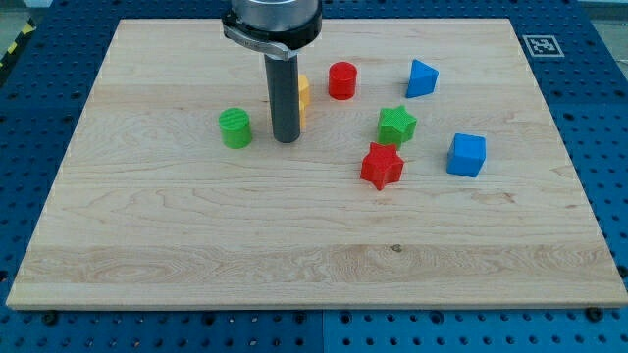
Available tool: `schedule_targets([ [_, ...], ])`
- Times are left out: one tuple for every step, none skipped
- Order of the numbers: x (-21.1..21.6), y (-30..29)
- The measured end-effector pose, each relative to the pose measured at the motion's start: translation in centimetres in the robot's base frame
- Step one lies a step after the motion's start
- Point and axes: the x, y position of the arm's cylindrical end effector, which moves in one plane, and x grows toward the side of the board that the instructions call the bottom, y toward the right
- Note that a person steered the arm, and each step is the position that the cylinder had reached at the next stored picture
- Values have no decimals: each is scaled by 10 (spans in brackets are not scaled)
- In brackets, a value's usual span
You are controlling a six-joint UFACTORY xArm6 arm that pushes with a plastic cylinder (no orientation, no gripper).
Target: Push the yellow heart left a bit
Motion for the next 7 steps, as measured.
schedule_targets([
  [-11,-4],
  [-22,-15],
  [-30,-20],
  [-33,-8],
  [-34,28],
  [-48,37],
  [-49,36],
])
